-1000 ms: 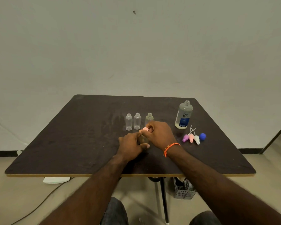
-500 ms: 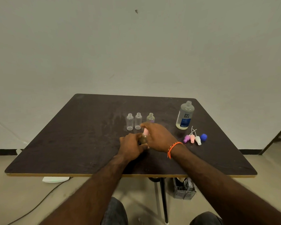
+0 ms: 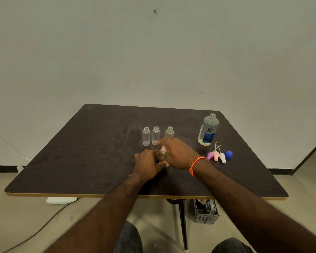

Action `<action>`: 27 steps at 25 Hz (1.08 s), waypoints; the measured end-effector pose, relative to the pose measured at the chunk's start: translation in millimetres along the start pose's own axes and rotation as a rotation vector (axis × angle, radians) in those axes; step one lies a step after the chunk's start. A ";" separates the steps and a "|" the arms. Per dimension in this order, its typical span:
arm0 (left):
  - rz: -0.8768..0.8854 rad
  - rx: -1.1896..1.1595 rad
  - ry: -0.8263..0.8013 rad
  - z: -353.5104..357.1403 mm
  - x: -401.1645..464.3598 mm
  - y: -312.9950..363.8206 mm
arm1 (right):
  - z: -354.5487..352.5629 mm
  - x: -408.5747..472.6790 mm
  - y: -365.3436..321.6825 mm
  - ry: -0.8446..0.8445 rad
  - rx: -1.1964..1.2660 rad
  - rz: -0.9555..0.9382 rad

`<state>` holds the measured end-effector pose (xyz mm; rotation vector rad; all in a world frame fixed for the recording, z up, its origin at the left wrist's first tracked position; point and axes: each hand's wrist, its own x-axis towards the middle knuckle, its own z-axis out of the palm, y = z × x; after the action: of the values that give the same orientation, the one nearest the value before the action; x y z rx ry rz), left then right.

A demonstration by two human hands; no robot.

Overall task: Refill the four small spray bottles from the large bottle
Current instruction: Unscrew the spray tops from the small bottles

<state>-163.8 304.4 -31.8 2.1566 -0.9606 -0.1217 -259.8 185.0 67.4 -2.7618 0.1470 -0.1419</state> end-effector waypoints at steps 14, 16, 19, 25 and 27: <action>0.012 0.033 0.007 -2.2 -0.7 2.2 | -3.2 5.8 0.7 0.066 -0.021 0.061; 0.008 0.020 0.004 -2.2 -0.3 2.3 | -3.5 5.9 2.8 0.135 -0.085 0.131; 0.000 0.051 0.005 -3.3 -1.9 3.5 | -8.0 3.6 1.8 0.121 -0.107 0.121; 0.004 0.029 0.000 -1.3 -1.6 0.7 | -17.7 1.6 6.1 0.020 -0.045 0.015; -0.010 0.021 -0.001 -0.8 -2.2 0.9 | -15.1 -0.8 5.0 0.011 -0.030 0.016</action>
<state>-165.7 306.0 -31.1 2.1806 -0.9556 -0.1182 -262.8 175.1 79.4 -2.7897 0.1755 -0.1524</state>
